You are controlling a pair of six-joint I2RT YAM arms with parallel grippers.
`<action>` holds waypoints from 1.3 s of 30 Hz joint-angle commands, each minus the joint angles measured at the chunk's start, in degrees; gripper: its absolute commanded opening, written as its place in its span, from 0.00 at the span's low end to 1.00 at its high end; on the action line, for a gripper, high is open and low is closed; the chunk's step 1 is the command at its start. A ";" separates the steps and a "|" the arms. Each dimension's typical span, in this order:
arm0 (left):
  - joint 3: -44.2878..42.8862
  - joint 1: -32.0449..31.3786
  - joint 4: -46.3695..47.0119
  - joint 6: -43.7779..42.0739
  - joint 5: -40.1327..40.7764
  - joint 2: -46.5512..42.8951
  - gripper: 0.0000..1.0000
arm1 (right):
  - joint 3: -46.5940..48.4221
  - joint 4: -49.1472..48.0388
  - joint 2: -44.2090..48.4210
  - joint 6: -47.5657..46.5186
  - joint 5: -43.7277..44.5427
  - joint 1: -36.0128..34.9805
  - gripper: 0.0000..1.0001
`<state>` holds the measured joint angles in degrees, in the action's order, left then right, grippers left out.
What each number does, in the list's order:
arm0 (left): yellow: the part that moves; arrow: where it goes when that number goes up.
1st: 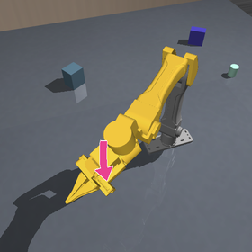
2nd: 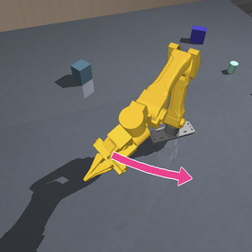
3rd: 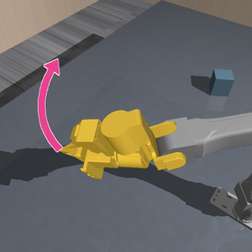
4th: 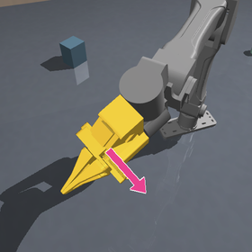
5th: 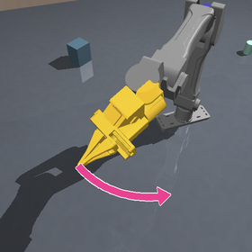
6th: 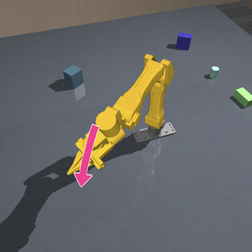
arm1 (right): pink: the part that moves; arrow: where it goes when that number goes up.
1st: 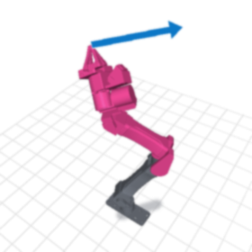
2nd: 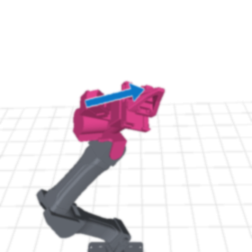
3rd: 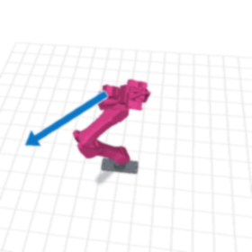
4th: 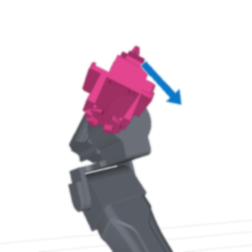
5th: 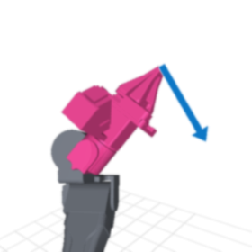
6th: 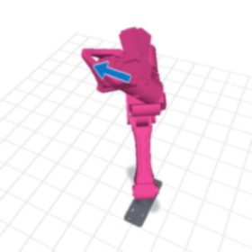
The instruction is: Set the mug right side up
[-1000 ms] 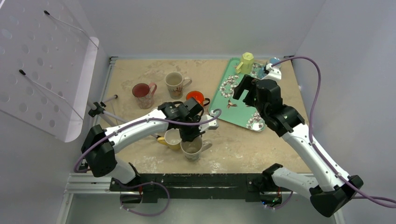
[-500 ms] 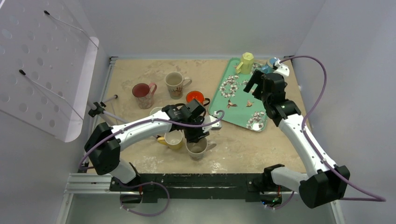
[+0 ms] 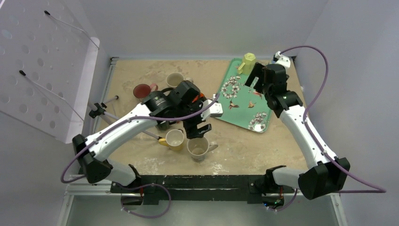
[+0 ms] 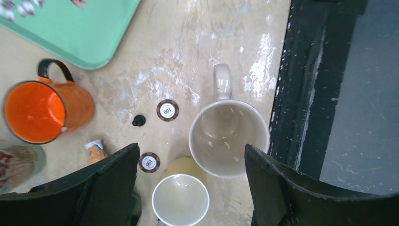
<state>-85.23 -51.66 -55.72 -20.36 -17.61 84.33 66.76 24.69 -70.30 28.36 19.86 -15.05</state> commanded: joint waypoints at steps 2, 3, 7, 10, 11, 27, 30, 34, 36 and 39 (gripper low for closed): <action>-4.25 1.00 -3.44 2.66 -0.06 -7.73 0.86 | 7.38 -2.22 -1.69 -2.84 -0.42 0.46 0.98; -5.57 1.99 -3.44 5.58 2.10 -7.20 0.86 | 7.39 -3.98 -1.93 -3.32 0.15 0.46 0.98; -8.82 8.42 -2.32 13.48 3.68 -6.32 0.86 | 9.09 -7.54 -4.74 -5.31 10.42 0.46 0.98; -8.98 11.57 0.06 15.14 12.51 -6.93 0.87 | 7.66 -16.05 -6.89 -11.71 11.75 0.53 0.98; -7.98 12.06 1.40 14.07 14.52 -7.73 0.88 | 7.71 -17.89 -8.80 -12.91 12.47 0.59 0.98; 18.42 22.70 34.74 18.45 17.96 -17.96 0.98 | 38.58 -6.50 -48.25 -0.38 23.78 8.12 0.92; 18.36 26.90 35.02 19.87 17.13 -15.89 0.98 | 43.07 -4.17 -52.84 0.94 25.60 8.83 0.90; 18.36 28.46 37.97 18.41 14.00 -13.78 0.98 | 48.27 -1.01 -58.27 3.95 23.44 10.95 0.81; 18.26 28.90 40.47 18.54 12.63 -13.26 0.98 | 53.88 3.07 -61.11 5.90 22.52 12.26 0.76; 18.02 29.57 42.60 19.26 11.81 -12.54 0.97 | 56.25 2.90 -62.94 4.00 19.90 13.64 0.73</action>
<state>-66.63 -23.00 -20.49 -2.48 -2.42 71.29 117.51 25.30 -133.10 31.07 41.76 -3.07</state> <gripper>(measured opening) 0.979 0.751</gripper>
